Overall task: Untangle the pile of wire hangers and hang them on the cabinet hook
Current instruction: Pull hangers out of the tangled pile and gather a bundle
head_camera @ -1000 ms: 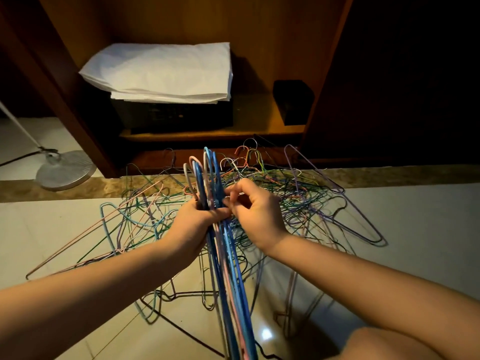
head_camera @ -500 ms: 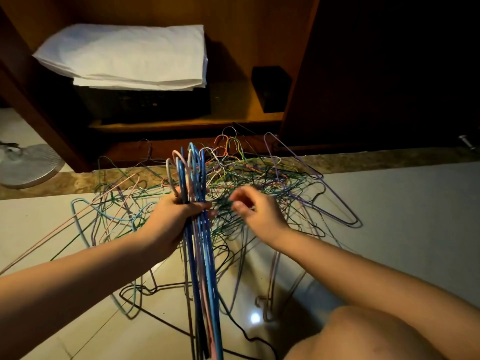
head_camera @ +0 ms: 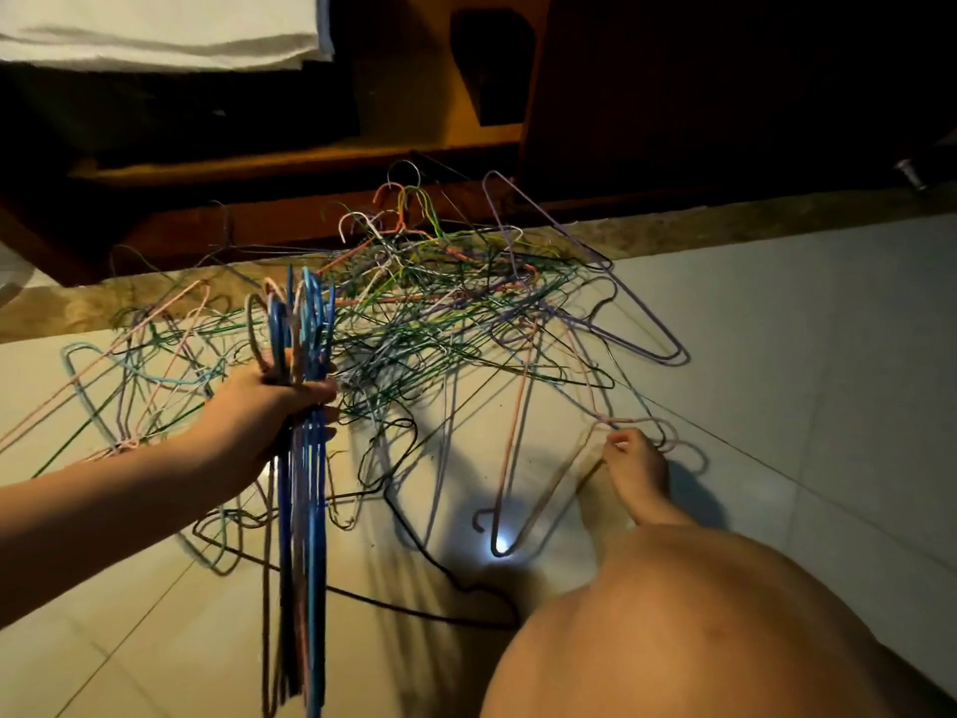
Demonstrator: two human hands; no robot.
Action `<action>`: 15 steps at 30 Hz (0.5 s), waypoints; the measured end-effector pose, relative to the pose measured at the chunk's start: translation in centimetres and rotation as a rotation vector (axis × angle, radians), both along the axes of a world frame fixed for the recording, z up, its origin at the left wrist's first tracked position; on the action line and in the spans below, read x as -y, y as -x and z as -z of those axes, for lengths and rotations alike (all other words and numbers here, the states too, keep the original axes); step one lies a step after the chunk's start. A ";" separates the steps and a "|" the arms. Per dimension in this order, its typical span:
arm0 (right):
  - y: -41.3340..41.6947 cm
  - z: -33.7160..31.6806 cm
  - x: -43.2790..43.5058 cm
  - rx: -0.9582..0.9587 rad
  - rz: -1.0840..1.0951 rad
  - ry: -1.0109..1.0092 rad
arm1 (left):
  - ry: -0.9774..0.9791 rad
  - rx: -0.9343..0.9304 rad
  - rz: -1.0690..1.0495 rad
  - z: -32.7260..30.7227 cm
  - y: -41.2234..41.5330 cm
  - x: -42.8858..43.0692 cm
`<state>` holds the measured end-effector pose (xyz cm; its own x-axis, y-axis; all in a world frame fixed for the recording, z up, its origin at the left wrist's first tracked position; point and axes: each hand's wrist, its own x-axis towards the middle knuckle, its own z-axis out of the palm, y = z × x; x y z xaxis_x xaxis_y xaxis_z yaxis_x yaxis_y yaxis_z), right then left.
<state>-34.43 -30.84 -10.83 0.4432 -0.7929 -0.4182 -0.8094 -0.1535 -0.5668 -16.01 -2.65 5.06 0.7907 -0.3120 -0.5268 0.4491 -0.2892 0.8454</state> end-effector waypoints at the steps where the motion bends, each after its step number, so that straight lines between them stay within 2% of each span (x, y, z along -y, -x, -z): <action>1: 0.0 0.4 0.0 -0.050 -0.002 -0.022 | -0.011 0.003 -0.005 0.3 0.1 0.2; 3: -0.7 1.4 -0.1 -0.109 -0.024 -0.125 | -0.022 0.010 -0.022 0.6 0.3 0.9; 5: -1.8 2.0 -0.6 -0.031 0.085 -0.278 | -0.026 0.017 -0.026 0.7 0.5 1.6; 8: -3.5 2.0 -0.1 0.333 0.514 -0.620 | -0.036 0.025 -0.020 0.8 0.8 2.6; 10: -4.2 1.3 0.6 0.533 0.692 -0.758 | -0.044 0.023 -0.015 0.7 0.9 3.0; 12: -4.8 0.6 1.3 0.681 0.759 -0.727 | -0.040 0.016 -0.020 0.7 0.8 3.1; 15: -5.4 -0.3 1.8 0.816 0.740 -0.584 | -0.026 0.018 -0.038 0.6 0.6 3.0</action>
